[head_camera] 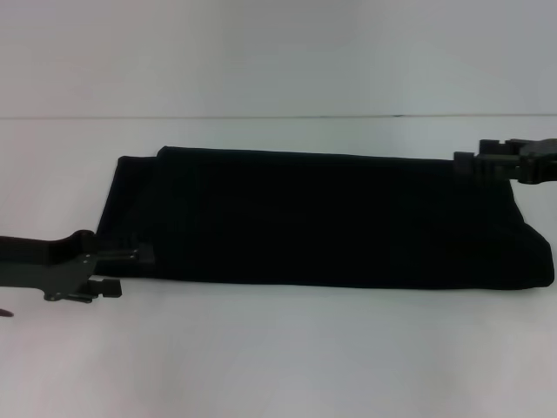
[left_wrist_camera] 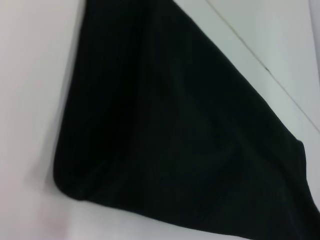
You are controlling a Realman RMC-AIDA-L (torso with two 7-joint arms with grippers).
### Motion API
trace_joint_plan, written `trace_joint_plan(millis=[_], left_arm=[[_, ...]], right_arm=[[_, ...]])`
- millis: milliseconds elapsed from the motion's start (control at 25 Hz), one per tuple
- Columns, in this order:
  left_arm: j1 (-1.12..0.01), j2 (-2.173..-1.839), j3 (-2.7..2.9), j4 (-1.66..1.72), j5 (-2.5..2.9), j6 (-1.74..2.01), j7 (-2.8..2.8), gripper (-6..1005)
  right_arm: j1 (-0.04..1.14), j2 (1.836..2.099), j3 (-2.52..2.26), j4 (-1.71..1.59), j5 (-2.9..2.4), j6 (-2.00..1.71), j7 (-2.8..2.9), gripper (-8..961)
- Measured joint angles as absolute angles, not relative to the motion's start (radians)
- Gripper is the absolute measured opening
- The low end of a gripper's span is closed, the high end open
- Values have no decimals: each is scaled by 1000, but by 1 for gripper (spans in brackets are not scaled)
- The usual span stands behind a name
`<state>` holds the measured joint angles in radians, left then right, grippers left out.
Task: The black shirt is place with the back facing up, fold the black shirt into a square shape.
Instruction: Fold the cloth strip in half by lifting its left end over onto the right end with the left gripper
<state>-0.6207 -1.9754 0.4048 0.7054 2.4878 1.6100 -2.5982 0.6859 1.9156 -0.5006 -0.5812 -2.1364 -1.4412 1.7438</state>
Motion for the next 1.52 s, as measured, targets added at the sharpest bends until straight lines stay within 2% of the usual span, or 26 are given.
trace_joint_plan(millis=[320,680,1520], left_arm=[[-617,-1974,401,640,2492,1538,-2725,911],[-621,-1973,400,622,2493,1477,-2766,909],[-630,-1963,397,595,2511,1414,-2926,909]], right_arm=[[706,1909,-589,-591,-2135,-1507,1697,850],[704,1929,-589,-635,-2131,-1578,1667,841],[709,1941,-583,-647,-2114,-1570,1639,836]])
